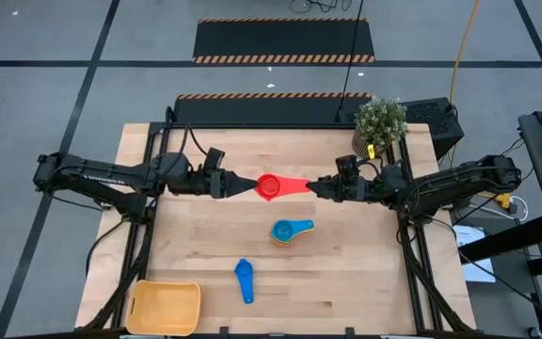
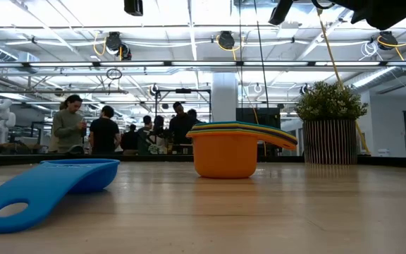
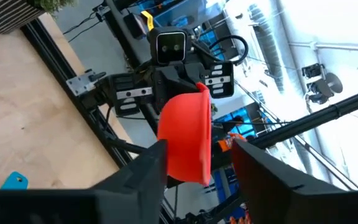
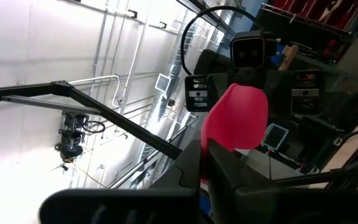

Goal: Nest measuring cups in basket
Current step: Stack the red measuring cup on top of the light blue measuring cup

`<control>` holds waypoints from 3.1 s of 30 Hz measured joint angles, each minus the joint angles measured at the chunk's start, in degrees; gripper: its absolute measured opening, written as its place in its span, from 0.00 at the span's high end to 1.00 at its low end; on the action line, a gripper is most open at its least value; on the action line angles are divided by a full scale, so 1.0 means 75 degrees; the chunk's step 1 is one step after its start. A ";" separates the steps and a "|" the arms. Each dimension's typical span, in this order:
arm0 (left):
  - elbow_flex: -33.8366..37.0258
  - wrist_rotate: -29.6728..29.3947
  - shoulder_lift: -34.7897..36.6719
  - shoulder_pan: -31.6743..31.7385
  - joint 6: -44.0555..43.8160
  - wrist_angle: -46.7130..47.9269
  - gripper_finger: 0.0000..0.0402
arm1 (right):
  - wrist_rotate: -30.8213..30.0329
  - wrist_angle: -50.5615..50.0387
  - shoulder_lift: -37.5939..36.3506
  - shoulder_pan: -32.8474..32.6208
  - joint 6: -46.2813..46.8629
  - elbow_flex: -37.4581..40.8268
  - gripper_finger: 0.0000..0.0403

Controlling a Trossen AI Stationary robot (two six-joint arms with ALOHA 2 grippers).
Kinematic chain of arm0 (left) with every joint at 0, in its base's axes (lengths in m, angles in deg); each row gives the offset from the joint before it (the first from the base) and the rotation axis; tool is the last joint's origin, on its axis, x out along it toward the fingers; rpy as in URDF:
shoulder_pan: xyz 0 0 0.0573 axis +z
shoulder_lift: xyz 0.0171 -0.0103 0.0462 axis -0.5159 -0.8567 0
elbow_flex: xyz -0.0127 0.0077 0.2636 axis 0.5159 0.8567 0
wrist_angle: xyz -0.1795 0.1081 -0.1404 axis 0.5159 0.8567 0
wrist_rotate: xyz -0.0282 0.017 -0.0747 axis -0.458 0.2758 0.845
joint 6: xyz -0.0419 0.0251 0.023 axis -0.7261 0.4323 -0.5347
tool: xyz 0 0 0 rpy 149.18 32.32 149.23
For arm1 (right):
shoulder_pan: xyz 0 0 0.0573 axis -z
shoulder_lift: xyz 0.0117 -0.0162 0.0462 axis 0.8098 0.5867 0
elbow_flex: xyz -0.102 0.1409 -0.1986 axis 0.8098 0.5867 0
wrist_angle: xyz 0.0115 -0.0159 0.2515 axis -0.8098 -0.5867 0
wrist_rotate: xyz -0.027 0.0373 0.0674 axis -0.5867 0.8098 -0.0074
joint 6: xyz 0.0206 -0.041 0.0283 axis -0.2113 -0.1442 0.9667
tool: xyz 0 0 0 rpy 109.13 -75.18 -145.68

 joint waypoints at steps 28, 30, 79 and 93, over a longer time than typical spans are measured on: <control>0.0006 0.0172 0.0009 -0.0003 0.0940 -0.0516 0.99 | -0.0076 0.0129 0.0000 0.0006 -0.0119 0.0000 0.98; 0.0006 0.0149 0.0009 -0.0003 0.0942 -0.0519 0.99 | -0.0233 0.0083 0.0000 0.0006 -0.0112 0.0000 0.96; 0.0000 -0.1568 -0.0242 -0.0388 -0.2103 0.0638 0.98 | 0.1594 -0.2624 -0.0938 0.1128 0.1515 0.0000 0.51; 0.0041 -0.1661 -0.0230 -0.0388 -0.1994 0.0560 0.98 | 0.1600 -0.2761 -0.0938 0.1128 0.1286 0.0000 0.92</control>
